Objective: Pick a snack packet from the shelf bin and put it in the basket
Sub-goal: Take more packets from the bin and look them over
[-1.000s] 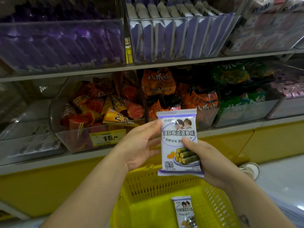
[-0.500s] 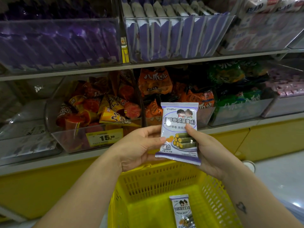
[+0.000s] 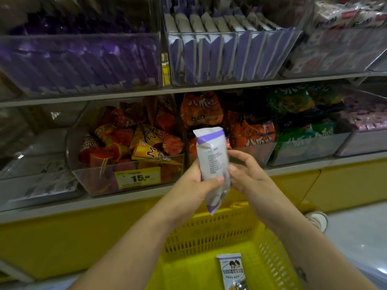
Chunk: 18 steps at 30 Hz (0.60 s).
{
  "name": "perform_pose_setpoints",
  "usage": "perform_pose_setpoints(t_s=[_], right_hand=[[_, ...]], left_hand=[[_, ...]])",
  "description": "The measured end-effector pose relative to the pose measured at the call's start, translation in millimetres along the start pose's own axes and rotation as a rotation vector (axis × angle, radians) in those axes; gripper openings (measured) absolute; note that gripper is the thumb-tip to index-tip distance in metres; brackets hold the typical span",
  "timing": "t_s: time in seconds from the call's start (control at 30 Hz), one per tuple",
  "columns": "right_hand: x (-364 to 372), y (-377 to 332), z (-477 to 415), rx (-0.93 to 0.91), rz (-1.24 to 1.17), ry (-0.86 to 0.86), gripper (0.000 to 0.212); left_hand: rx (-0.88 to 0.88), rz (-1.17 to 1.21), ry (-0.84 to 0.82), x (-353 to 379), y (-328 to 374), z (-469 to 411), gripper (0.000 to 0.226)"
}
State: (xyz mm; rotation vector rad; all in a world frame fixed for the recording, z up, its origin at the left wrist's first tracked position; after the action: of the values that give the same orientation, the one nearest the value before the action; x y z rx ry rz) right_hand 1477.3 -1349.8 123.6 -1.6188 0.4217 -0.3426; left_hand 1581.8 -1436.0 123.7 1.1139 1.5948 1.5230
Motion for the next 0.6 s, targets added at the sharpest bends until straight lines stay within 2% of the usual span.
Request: perform_pose_setpoints(t_s=[0.13,0.2,0.3,0.4,0.6], right_hand=[[-14,-11,-3,-0.049,-0.077,0.059,0.052],[-15,-19,0,-0.133,-0.044,0.062,0.056],[-11,-26,5,-0.261,0.105,0.086,0.049],[-2,-31,9,-0.292,0.246,-0.003,0.056],[-1,-52,9,-0.284,0.373,-0.181,0.074]], left_hand=[[-0.071,0.140,-0.109,3,0,-1,0.052],[-0.035,0.120,-0.046,4,3,-1,0.046],[0.045,0.081,0.098,-1,7,-3,0.035],[0.051,0.154,0.132,-5,7,-3,0.037],[0.000,0.272,0.055,-5,2,-3,0.036]])
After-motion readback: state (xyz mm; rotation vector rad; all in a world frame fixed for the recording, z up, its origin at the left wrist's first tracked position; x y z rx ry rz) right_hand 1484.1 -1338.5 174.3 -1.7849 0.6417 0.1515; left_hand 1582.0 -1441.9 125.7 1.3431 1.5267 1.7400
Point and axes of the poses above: each hand's wrist, its own z-axis away from the middle knuckle, its own x-axis out of the palm, y = z × x, the point moved 4 cm from there along -z, towards the middle knuckle, and after that the axes turned 3 degrees about -y, right-handed, at the moved point
